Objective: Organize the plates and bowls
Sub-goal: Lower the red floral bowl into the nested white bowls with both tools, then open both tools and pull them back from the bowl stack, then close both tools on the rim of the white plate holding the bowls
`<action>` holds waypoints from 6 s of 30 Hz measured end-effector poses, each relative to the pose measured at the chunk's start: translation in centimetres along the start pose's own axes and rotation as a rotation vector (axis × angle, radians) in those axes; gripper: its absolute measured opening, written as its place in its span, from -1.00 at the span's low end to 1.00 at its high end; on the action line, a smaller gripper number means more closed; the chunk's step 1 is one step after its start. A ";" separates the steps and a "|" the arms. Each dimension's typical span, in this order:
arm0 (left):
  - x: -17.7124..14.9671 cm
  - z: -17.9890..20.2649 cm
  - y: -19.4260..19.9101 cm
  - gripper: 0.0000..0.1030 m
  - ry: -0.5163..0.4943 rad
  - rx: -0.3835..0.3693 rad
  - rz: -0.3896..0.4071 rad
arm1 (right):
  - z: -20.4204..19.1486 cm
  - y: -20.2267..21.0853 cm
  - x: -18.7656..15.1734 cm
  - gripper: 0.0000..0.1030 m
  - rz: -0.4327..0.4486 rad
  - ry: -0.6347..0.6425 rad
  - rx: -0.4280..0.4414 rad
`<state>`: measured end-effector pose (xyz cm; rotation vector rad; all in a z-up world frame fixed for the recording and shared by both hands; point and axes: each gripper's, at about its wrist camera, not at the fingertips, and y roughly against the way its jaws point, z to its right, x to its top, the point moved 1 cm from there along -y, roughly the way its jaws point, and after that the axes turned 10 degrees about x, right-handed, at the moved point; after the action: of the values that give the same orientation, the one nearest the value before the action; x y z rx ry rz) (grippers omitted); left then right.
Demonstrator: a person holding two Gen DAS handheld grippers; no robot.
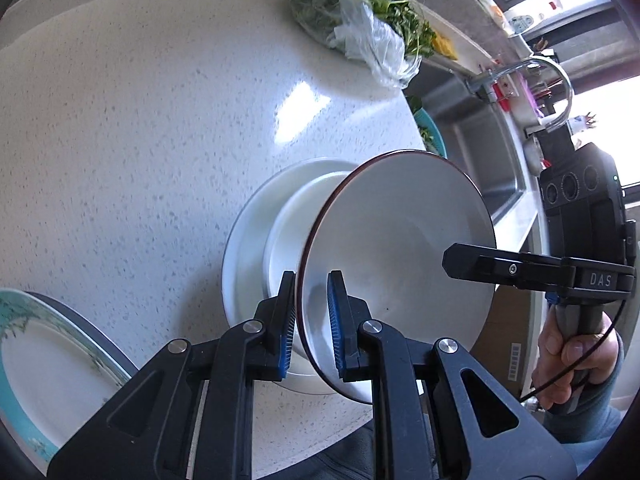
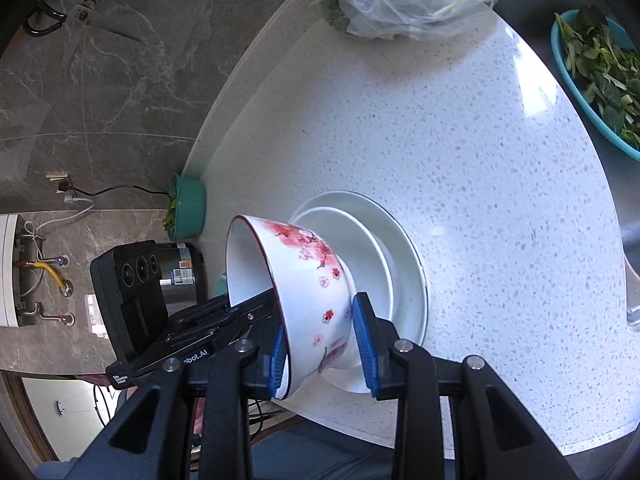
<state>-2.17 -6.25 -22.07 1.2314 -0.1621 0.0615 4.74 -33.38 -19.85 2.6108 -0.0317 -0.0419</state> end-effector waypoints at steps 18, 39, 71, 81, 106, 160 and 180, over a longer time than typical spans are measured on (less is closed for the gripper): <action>-0.1 1.8 -0.5 -0.74 -0.085 0.151 0.092 | -1.0 -1.0 -1.0 -0.43 0.005 0.122 -0.172; 0.1 1.1 -0.4 -0.73 -0.044 0.128 0.136 | -3.6 -2.7 -1.1 -0.62 -0.004 0.368 -0.445; -0.6 1.2 0.4 -0.66 -0.005 0.155 0.223 | -3.2 -1.9 -0.7 -0.80 -0.025 0.391 -0.433; -1.7 2.6 0.7 0.14 -0.034 0.155 0.256 | -3.3 -2.6 -0.7 -0.80 -0.070 0.451 -0.449; -3.4 1.7 7.7 0.54 -0.109 0.194 0.387 | -6.1 0.8 -0.7 0.67 -0.012 0.495 -0.371; -8.8 -0.9 -3.4 0.24 0.571 0.424 0.290 | 0.9 -3.5 6.7 0.16 -0.500 0.724 -0.228; -6.6 -0.3 -5.8 -0.25 0.519 0.408 0.326 | 2.2 -6.7 5.8 -0.07 -0.537 0.754 -0.183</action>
<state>-7.87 -7.63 -28.57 1.5415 0.1112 0.7204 10.51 -28.87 -25.27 2.2222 0.8820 0.7041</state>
